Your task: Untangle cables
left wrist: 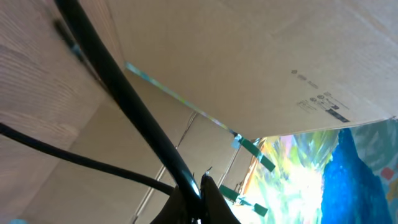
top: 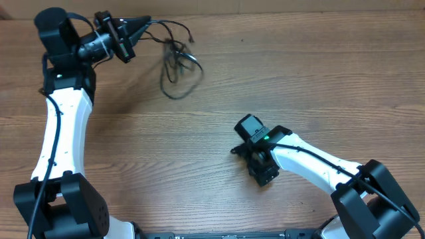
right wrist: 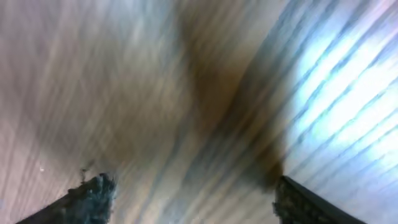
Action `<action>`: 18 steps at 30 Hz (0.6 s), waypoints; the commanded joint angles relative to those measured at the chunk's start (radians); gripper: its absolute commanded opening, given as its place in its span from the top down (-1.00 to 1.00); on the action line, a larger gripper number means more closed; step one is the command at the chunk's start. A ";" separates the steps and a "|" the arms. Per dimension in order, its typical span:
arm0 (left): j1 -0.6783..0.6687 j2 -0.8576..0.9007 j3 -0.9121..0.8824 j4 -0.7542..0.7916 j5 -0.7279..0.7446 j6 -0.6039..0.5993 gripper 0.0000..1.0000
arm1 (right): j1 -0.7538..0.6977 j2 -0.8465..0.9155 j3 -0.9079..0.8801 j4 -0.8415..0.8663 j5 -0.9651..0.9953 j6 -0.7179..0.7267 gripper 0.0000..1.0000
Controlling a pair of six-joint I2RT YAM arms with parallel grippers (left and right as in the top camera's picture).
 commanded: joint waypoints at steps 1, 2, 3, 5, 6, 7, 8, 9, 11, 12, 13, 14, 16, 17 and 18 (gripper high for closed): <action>-0.027 -0.016 0.022 -0.049 0.107 0.019 0.92 | -0.031 0.004 0.002 0.103 -0.053 -0.201 -0.96; -0.039 -0.016 0.022 -0.066 0.112 0.005 0.92 | -0.032 0.004 0.002 0.166 -0.130 -0.256 -1.00; -0.053 -0.016 0.022 -0.072 0.113 -0.013 0.92 | -0.033 0.004 0.002 0.216 -0.186 -0.290 -1.00; -0.091 -0.017 0.022 -0.071 0.112 -0.048 0.92 | -0.033 0.004 0.002 0.357 -0.315 -0.321 -1.00; -0.103 -0.019 0.022 -0.071 0.109 -0.053 0.91 | -0.033 0.004 0.002 0.393 -0.342 -0.320 -1.00; -0.126 -0.023 0.022 -0.071 0.100 -0.055 0.92 | -0.033 0.004 0.002 0.457 -0.376 -0.298 -1.00; -0.143 -0.032 0.022 -0.071 0.089 -0.055 0.91 | -0.034 0.004 0.002 0.506 -0.395 -0.254 -1.00; -0.161 -0.047 0.022 -0.071 0.069 -0.054 0.91 | -0.039 0.004 0.002 0.559 -0.412 -0.197 -1.00; -0.178 -0.078 0.022 -0.071 0.039 -0.053 0.92 | -0.050 0.004 0.002 0.602 -0.432 -0.140 -1.00; -0.186 -0.109 0.022 -0.072 0.017 -0.053 0.92 | -0.062 0.004 0.002 0.633 -0.449 -0.090 -1.00; -0.192 -0.136 0.022 -0.072 -0.002 -0.049 0.92 | -0.070 0.004 0.002 0.660 -0.456 -0.060 -1.00; -0.193 -0.162 0.022 -0.071 -0.022 -0.035 0.92 | -0.077 0.004 0.002 0.688 -0.458 -0.051 -1.00; -0.193 -0.201 0.022 -0.070 -0.061 0.035 0.92 | -0.088 0.004 0.002 0.718 -0.459 -0.064 -1.00; -0.192 -0.216 0.022 -0.068 -0.083 0.090 0.92 | -0.089 0.004 0.002 0.708 -0.458 -0.074 -1.00; -0.190 -0.235 0.022 -0.056 -0.110 0.207 0.92 | -0.089 0.004 0.002 0.695 -0.458 -0.116 -0.99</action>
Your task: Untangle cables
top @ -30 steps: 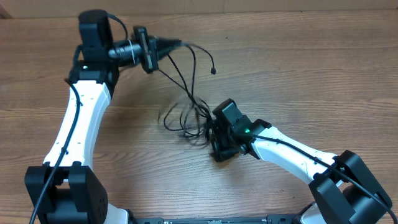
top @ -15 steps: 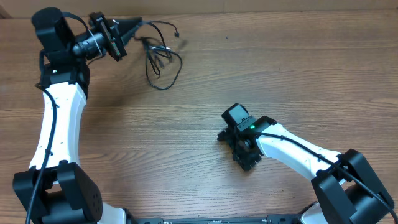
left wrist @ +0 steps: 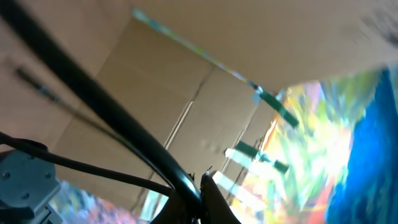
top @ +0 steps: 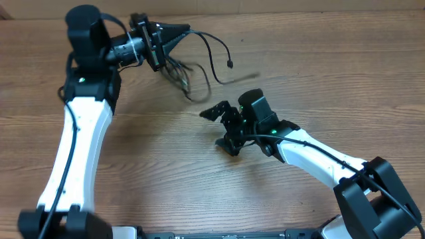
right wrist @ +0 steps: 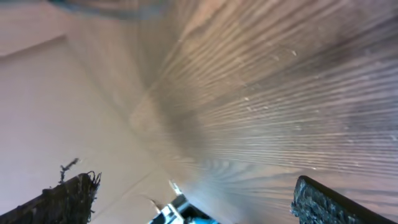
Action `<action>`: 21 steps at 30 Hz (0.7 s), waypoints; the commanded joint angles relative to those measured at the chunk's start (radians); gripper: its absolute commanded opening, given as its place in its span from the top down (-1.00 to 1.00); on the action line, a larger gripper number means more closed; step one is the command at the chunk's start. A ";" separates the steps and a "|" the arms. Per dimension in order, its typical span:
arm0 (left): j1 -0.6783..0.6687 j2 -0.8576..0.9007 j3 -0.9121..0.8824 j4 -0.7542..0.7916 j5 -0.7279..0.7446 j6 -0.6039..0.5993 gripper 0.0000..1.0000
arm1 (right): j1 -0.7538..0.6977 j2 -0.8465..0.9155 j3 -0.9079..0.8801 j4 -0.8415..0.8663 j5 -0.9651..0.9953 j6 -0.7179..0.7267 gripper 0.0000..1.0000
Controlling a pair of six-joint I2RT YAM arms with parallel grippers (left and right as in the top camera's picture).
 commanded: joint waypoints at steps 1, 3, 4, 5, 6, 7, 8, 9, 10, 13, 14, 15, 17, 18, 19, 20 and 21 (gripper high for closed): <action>-0.003 -0.095 0.021 0.024 -0.095 0.317 0.92 | -0.009 0.001 0.005 -0.030 -0.021 -0.069 -0.99; 0.000 -0.106 0.021 0.019 -0.056 0.648 0.92 | -0.008 0.001 0.005 -0.141 -0.014 -0.216 -1.00; 0.000 -0.106 0.021 -0.005 -0.025 0.804 0.92 | -0.008 0.001 0.005 -0.192 -0.003 -0.261 -1.00; 0.002 -0.106 0.021 -0.050 -0.008 0.935 0.91 | -0.006 0.001 0.005 -0.243 0.021 -0.287 -1.00; 0.005 -0.106 0.021 -0.111 -0.002 1.060 0.91 | -0.006 0.001 0.005 -0.282 0.043 -0.297 -1.00; 0.009 -0.106 0.021 -0.163 -0.003 1.144 0.88 | -0.006 0.000 0.005 -0.338 0.079 -0.309 -1.00; 0.018 -0.106 0.021 -0.250 -0.022 1.244 0.88 | -0.006 -0.001 0.005 -0.378 0.107 -0.312 -1.00; 0.024 -0.105 0.021 -0.304 -0.040 1.300 0.89 | -0.006 -0.003 0.005 -0.414 0.136 -0.318 -1.00; 0.040 -0.105 0.021 -0.404 -0.077 1.388 0.92 | -0.006 -0.004 0.005 -0.459 0.175 -0.335 -1.00; 0.099 -0.105 0.021 -0.657 -0.140 1.601 0.91 | -0.007 -0.005 0.005 -0.549 0.263 -0.341 -1.00; 0.130 -0.105 0.021 -0.723 -0.140 1.626 0.91 | -0.007 -0.005 0.005 -0.563 0.290 -0.341 -1.00; 0.147 -0.105 0.021 -0.742 -0.139 1.624 0.92 | -0.007 -0.005 0.005 -0.565 0.295 -0.341 -1.00; 0.180 -0.101 0.021 -0.755 -0.141 1.582 0.91 | -0.007 -0.005 0.005 -0.561 0.299 -0.341 -1.00; 0.186 -0.098 0.021 -0.755 -0.156 1.557 0.92 | -0.007 -0.005 0.005 -0.557 0.299 -0.341 -1.00; 0.187 -0.095 0.021 -0.755 -0.193 1.517 0.91 | -0.007 -0.005 0.005 -0.555 0.298 -0.341 -1.00; 0.186 -0.090 0.021 -0.755 -0.244 1.434 0.91 | -0.007 -0.005 0.005 -0.554 0.298 -0.341 -1.00; 0.177 -0.085 0.021 -0.755 -0.279 1.342 0.92 | -0.007 -0.005 0.005 -0.554 0.298 -0.341 -1.00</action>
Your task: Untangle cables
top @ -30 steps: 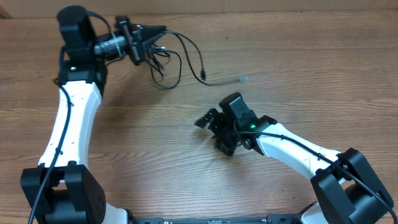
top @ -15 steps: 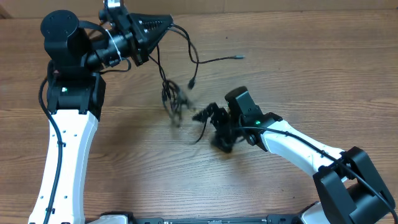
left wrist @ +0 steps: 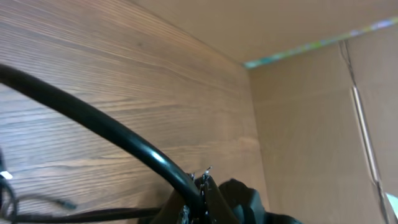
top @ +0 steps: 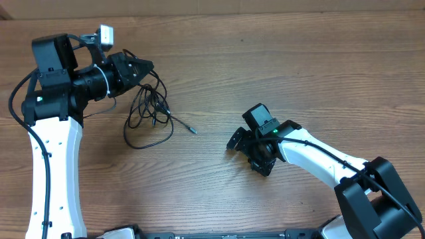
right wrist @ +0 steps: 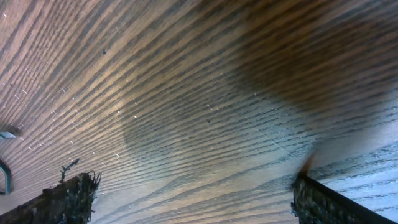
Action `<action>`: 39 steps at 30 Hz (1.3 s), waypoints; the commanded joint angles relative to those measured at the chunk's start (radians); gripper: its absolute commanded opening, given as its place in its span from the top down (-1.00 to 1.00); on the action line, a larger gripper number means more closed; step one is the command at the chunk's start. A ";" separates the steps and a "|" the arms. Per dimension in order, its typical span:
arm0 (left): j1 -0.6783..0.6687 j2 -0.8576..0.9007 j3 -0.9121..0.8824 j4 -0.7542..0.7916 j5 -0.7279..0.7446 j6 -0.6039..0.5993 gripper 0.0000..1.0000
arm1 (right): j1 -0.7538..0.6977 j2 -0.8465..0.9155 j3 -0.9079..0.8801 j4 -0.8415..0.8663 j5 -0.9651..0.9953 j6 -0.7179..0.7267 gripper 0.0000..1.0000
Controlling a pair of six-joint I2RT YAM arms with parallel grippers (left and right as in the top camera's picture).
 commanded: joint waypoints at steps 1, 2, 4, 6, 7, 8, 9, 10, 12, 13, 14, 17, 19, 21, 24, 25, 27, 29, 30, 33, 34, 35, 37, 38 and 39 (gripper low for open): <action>-0.017 0.015 0.011 0.003 -0.138 -0.215 0.91 | -0.002 -0.005 0.003 0.007 0.050 -0.014 -1.00; -0.032 0.020 0.011 0.015 -0.163 -0.294 0.92 | -0.002 -0.005 0.003 0.007 0.050 -0.014 -1.00; -0.072 0.034 0.011 0.097 -0.164 -0.357 0.92 | -0.002 -0.005 0.003 0.007 0.050 -0.013 -1.00; -0.151 0.055 0.011 0.258 -0.137 -0.355 0.91 | -0.002 -0.005 0.003 0.003 0.049 -0.014 -1.00; -0.208 0.073 0.011 0.354 -0.146 -0.355 0.92 | -0.002 -0.005 0.003 -0.004 0.042 -0.014 -1.00; -0.248 0.089 0.011 0.410 -0.163 -0.355 0.91 | -0.002 -0.005 0.003 -0.008 0.040 -0.014 -1.00; -0.283 0.101 0.011 0.452 -0.183 -0.355 0.90 | -0.002 -0.005 0.003 -0.012 0.039 -0.014 -1.00; -0.312 0.112 0.011 0.483 -0.204 -0.355 0.90 | -0.002 -0.005 0.003 -0.014 0.039 -0.014 -0.99; -0.396 0.149 0.011 0.539 -0.284 -0.355 0.85 | -0.002 -0.005 0.003 -0.016 0.039 -0.014 -1.00; -0.433 0.167 0.011 0.543 -0.330 -0.355 0.73 | -0.002 -0.005 0.003 -0.016 0.039 -0.014 -1.00; -0.469 0.188 0.011 0.541 -0.378 -0.354 0.50 | -0.002 -0.005 0.003 -0.016 0.036 -0.014 -1.00; -0.540 0.248 0.011 0.497 -0.491 -0.337 -0.41 | -0.002 -0.005 0.003 -0.020 0.026 -0.014 -1.00; -0.557 0.277 0.011 0.451 -0.533 -0.332 -0.64 | 0.000 -0.005 0.003 -0.024 0.026 -0.018 -1.00; -0.558 0.298 0.011 0.397 -0.536 -0.328 -0.77 | 0.000 -0.005 0.003 -0.024 0.024 -0.035 -1.00; -0.549 0.296 0.012 0.322 -0.550 -0.249 -0.99 | -0.001 -0.005 0.003 -0.023 0.024 -0.036 -1.00; -0.535 0.296 0.012 0.262 -0.591 -0.229 -1.00 | -0.001 -0.005 0.003 -0.023 0.024 -0.037 -1.00; -0.524 0.296 0.012 0.217 -0.634 -0.230 -1.00 | -0.001 -0.005 0.003 -0.023 0.024 -0.036 -1.00; -0.499 0.296 0.012 0.161 -0.690 -0.231 -0.99 | -0.001 -0.005 0.003 -0.023 0.025 -0.036 -1.00; -0.483 0.296 0.012 0.145 -0.706 -0.231 -1.00 | -0.001 -0.005 0.003 -0.023 0.025 -0.036 -1.00; -0.441 0.296 0.011 0.117 -0.712 -0.231 -0.96 | -0.001 -0.005 0.003 -0.023 0.028 -0.037 -1.00; -0.430 0.296 0.012 0.109 -0.712 -0.230 -0.96 | -0.001 -0.005 0.003 -0.023 0.032 -0.036 -1.00; -0.421 0.296 0.012 0.101 -0.713 -0.230 -0.93 | -0.001 -0.005 0.003 -0.023 0.033 -0.036 -1.00; -0.408 0.296 0.012 0.071 -0.754 -0.237 -0.65 | -0.001 -0.005 0.003 -0.023 0.034 -0.037 -1.00; -0.400 0.296 0.012 0.033 -0.806 -0.282 -0.65 | -0.001 -0.005 0.003 -0.023 0.036 -0.037 -1.00; -0.394 0.296 0.011 0.002 -0.850 -0.343 -0.70 | -0.001 -0.005 0.003 -0.023 0.036 -0.037 -1.00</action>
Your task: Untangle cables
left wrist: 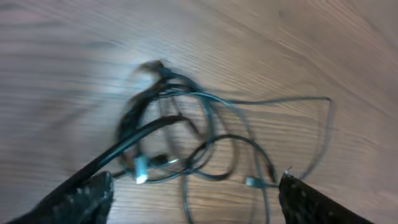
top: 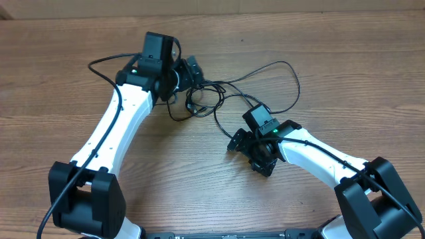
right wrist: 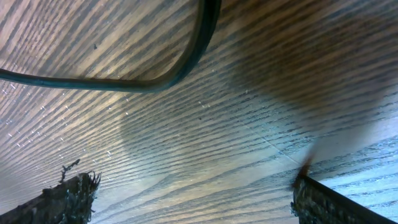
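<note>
Thin black cables lie on the wooden table, knotted in a tangle (top: pixel 197 99) with a wide loop (top: pixel 292 86) flung to the right. My left gripper (top: pixel 192 74) hovers just over the tangle (left wrist: pixel 180 134), open and holding nothing. My right gripper (top: pixel 255 156) sits low over the table in front of the cables, also open and empty. One curved strand (right wrist: pixel 193 65) crosses the top of the right wrist view, ahead of its fingers. Silver plug tips (left wrist: pixel 141 169) show among the strands.
The wooden table (top: pixel 345 79) stretches all round the cables. A cardboard wall runs along its back edge (top: pixel 265 5). The left arm (top: pixel 113 126) reaches diagonally from the front left to the back centre.
My left gripper was shut on a cable at the back left with the bundle bunched below it. Now it is open at the back centre and the cables lie spread out. The right gripper stayed put.
My left gripper held the bundle at the back left, then further right near the raised right gripper. Then it was back at the left with the bundle on the table and the right gripper low. Now the cables are let go and spread toward the right gripper.
</note>
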Action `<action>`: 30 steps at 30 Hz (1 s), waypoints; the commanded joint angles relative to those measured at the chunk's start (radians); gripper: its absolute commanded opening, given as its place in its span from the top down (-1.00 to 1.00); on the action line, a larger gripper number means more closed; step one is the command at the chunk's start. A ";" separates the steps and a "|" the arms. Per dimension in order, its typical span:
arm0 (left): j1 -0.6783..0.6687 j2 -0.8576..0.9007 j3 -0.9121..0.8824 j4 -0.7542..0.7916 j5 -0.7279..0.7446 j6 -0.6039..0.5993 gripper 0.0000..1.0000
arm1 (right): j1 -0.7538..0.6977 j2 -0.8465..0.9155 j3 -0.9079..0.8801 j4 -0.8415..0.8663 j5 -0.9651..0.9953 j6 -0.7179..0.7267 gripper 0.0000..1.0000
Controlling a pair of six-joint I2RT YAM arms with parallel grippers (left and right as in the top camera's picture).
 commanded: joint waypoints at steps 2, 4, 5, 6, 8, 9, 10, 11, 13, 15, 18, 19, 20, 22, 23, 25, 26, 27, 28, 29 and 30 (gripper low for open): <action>0.034 -0.005 0.008 -0.105 -0.194 -0.181 -0.96 | -0.001 -0.004 0.002 0.000 0.043 -0.009 -1.00; 0.046 -0.004 0.008 -0.100 -0.201 -0.199 -1.00 | -0.001 -0.004 0.002 0.001 0.053 -0.008 -1.00; 0.051 -0.003 0.008 -0.086 -0.201 -0.198 -0.96 | -0.001 -0.004 0.002 0.003 0.057 -0.008 -1.00; 0.051 -0.002 0.008 -0.077 -0.202 -0.198 -0.93 | -0.001 -0.004 0.002 0.004 0.060 -0.008 -1.00; 0.051 -0.002 0.008 -0.055 -0.209 -0.198 -0.93 | -0.001 -0.004 0.002 0.007 0.060 -0.008 -1.00; 0.051 0.000 0.008 -0.024 -0.215 -0.198 -0.93 | -0.001 -0.004 0.002 0.007 0.060 -0.008 -1.00; 0.051 0.001 0.008 0.014 -0.216 -0.198 -0.87 | -0.001 -0.004 0.002 0.007 0.060 -0.008 -1.00; 0.050 0.002 0.008 0.028 -0.216 -0.198 -0.82 | -0.001 -0.004 0.002 0.007 0.060 -0.008 -1.00; 0.045 0.018 0.008 0.080 -0.205 -0.199 -0.69 | -0.001 -0.004 0.002 0.006 0.060 -0.008 -1.00; 0.036 0.050 0.008 0.113 -0.175 -0.204 -0.68 | -0.001 -0.004 0.002 0.006 0.060 -0.009 -1.00; 0.017 0.142 0.008 0.172 -0.087 -0.225 -0.38 | -0.001 -0.004 0.002 0.006 0.060 -0.009 -1.00; 0.012 0.171 0.008 0.193 -0.059 -0.224 -0.35 | -0.001 -0.004 0.002 0.003 0.059 -0.008 -1.00; 0.005 0.218 0.008 0.227 -0.013 -0.224 -0.32 | -0.001 -0.004 0.002 0.000 0.060 -0.009 -0.99; 0.000 0.277 0.008 0.258 0.066 -0.224 -0.04 | -0.001 -0.004 0.002 -0.002 0.059 -0.009 -1.00; 0.000 0.299 0.008 0.268 0.108 -0.224 0.28 | -0.001 -0.004 0.002 -0.001 0.059 -0.009 -1.00; 0.000 0.327 0.008 0.272 0.165 -0.224 0.79 | -0.001 -0.004 0.001 -0.001 0.059 -0.008 -1.00; 0.000 0.330 0.008 0.269 0.172 -0.220 0.92 | -0.001 -0.004 0.002 -0.001 0.059 -0.009 -1.00; 0.002 0.330 0.008 0.267 0.173 -0.217 0.92 | -0.001 -0.004 0.002 -0.002 0.059 -0.009 -1.00; 0.005 0.325 0.009 0.269 0.177 -0.212 0.92 | -0.001 -0.004 0.002 -0.005 0.058 -0.009 -1.00; 0.012 0.315 0.010 0.268 0.186 -0.211 0.92 | -0.001 -0.004 0.002 -0.017 0.060 -0.010 -1.00; 0.019 0.305 0.011 0.268 0.204 -0.199 0.92 | -0.001 -0.004 0.002 -0.025 0.060 -0.026 -1.00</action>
